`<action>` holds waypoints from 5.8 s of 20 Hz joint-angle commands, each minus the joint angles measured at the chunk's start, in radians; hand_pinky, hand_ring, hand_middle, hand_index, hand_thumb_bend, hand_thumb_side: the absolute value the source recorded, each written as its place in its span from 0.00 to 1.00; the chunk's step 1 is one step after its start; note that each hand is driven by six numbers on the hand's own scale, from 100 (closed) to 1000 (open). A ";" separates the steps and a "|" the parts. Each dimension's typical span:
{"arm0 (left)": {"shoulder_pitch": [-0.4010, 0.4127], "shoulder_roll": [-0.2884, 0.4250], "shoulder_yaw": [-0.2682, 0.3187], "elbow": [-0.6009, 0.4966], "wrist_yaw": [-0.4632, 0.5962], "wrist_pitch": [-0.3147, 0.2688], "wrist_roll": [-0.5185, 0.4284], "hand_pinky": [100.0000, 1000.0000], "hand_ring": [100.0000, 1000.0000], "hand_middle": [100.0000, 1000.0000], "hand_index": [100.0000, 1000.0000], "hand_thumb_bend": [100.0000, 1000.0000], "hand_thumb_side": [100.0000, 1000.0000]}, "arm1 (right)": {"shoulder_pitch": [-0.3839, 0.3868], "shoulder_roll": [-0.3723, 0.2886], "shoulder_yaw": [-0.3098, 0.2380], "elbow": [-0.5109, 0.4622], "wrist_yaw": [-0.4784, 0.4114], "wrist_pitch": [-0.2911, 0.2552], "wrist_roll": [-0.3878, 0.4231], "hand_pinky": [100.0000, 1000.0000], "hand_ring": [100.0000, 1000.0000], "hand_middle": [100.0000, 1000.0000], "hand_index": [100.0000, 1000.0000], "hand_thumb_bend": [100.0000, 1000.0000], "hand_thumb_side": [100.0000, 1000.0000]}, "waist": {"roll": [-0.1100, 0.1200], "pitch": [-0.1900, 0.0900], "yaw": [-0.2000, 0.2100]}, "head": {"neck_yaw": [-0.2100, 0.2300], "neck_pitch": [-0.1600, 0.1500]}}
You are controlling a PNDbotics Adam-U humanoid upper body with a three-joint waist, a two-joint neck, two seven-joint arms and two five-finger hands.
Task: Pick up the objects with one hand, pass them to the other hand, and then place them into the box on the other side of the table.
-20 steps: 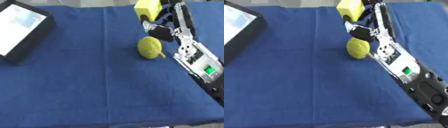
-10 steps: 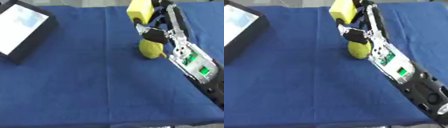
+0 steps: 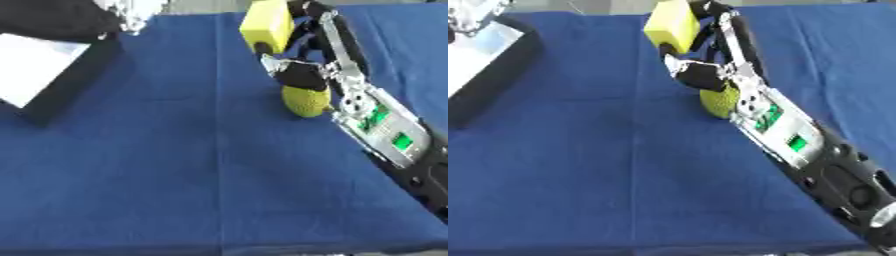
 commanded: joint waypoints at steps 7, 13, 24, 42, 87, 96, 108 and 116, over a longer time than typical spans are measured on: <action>-0.018 -0.002 -0.035 -0.010 -0.099 0.039 -0.121 0.83 0.72 0.66 0.80 0.00 0.16 | -0.028 -0.004 0.019 -0.015 0.005 0.005 0.023 0.13 0.41 0.45 0.50 0.00 0.00 | 0.000 -0.013 0.007 | -0.001 0.006; -0.023 -0.015 -0.052 0.000 -0.150 0.034 -0.173 0.84 0.73 0.67 0.81 0.00 0.16 | -0.033 0.004 0.033 -0.015 0.008 0.005 0.033 0.13 0.41 0.45 0.50 0.00 0.00 | 0.000 -0.011 0.005 | 0.005 0.006; -0.033 -0.058 -0.083 0.079 -0.251 -0.019 -0.230 0.86 0.76 0.71 0.83 0.00 0.17 | -0.046 0.015 0.064 -0.015 0.039 -0.008 0.068 0.13 0.41 0.45 0.50 0.00 0.00 | -0.002 -0.010 0.000 | 0.015 0.006; -0.020 -0.122 -0.108 0.203 -0.514 -0.130 -0.245 0.92 0.83 0.75 0.85 0.05 0.20 | -0.024 0.014 0.094 -0.015 0.078 -0.063 0.099 0.12 0.40 0.45 0.50 0.00 0.00 | -0.004 -0.001 -0.010 | 0.038 0.006; 0.007 -0.147 -0.108 0.272 -0.629 -0.223 -0.328 0.98 0.84 0.72 0.88 0.28 0.30 | -0.021 0.023 0.145 -0.015 0.200 -0.130 0.160 0.10 0.40 0.47 0.49 0.00 0.00 | -0.007 0.008 -0.029 | 0.058 0.006; 0.009 -0.158 -0.112 0.304 -0.636 -0.239 -0.320 0.98 0.85 0.72 0.87 0.27 0.30 | -0.025 0.026 0.154 -0.015 0.220 -0.143 0.160 0.10 0.40 0.47 0.49 0.00 0.00 | -0.008 0.010 -0.031 | 0.060 0.006; 0.014 -0.178 -0.124 0.362 -0.666 -0.278 -0.344 0.99 0.86 0.74 0.87 0.34 0.35 | -0.035 0.023 0.159 -0.015 0.221 -0.169 0.152 0.08 0.40 0.47 0.49 0.00 0.00 | -0.008 0.011 -0.028 | 0.063 0.006; 0.015 -0.188 -0.123 0.383 -0.699 -0.287 -0.330 0.99 0.86 0.74 0.87 0.32 0.36 | -0.036 0.023 0.162 -0.015 0.218 -0.177 0.147 0.08 0.40 0.47 0.48 0.00 0.00 | -0.008 0.011 -0.029 | 0.067 0.006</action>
